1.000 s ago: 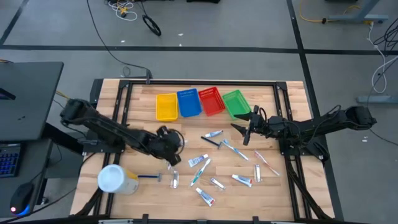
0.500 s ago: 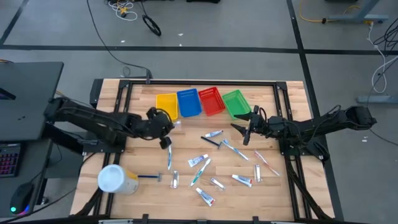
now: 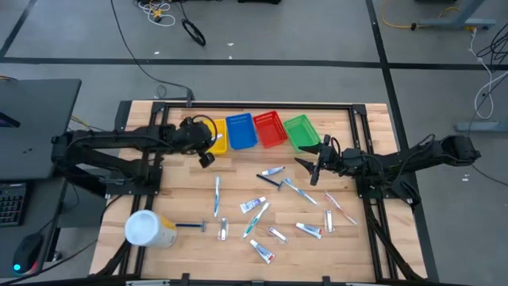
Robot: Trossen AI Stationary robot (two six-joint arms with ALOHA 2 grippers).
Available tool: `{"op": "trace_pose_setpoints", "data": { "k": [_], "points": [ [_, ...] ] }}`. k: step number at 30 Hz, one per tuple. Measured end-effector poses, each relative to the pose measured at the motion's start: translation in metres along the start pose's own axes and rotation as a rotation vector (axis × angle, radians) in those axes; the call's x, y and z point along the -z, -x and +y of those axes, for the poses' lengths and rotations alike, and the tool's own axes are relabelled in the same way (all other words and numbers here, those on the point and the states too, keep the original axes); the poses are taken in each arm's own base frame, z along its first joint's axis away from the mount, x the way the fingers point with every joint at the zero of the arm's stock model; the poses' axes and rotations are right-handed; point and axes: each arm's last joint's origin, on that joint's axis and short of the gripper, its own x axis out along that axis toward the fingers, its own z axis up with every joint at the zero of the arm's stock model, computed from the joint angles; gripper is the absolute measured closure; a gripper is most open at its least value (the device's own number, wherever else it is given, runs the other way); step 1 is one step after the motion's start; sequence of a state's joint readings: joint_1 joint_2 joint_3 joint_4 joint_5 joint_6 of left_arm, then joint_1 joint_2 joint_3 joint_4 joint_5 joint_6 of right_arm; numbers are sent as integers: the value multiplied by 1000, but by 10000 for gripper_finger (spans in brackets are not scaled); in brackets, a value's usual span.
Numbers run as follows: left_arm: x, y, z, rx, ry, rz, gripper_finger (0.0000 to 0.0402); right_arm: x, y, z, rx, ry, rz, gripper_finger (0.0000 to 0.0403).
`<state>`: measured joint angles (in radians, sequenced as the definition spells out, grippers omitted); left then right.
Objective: Pick & Place Travel size toiletries
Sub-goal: Put the top left nail cutter into the yellow bin
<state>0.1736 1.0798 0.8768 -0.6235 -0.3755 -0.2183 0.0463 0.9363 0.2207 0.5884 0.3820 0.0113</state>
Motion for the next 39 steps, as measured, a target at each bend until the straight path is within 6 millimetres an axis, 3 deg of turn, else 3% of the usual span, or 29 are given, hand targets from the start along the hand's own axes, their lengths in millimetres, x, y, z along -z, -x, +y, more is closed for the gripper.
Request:
{"op": "trace_pose_setpoints", "data": {
  "k": [11, 16, 27, 39],
  "points": [
    [-5, -17, 43, 29, 7, 13, 345, 0, 0, 0, 0, 1, 1, 183],
    [9, -35, 55, 68, 38, -8, 345, 0, 0, 0, 0, 0, 1, 183],
    [55, -82, 61, 28, 64, 8, 345, 0, 0, 0, 0, 0, 1, 183],
    [69, -134, 61, -105, -12, 149, 343, 0, 0, 0, 1, 2, 4, 183]
  ]
}}
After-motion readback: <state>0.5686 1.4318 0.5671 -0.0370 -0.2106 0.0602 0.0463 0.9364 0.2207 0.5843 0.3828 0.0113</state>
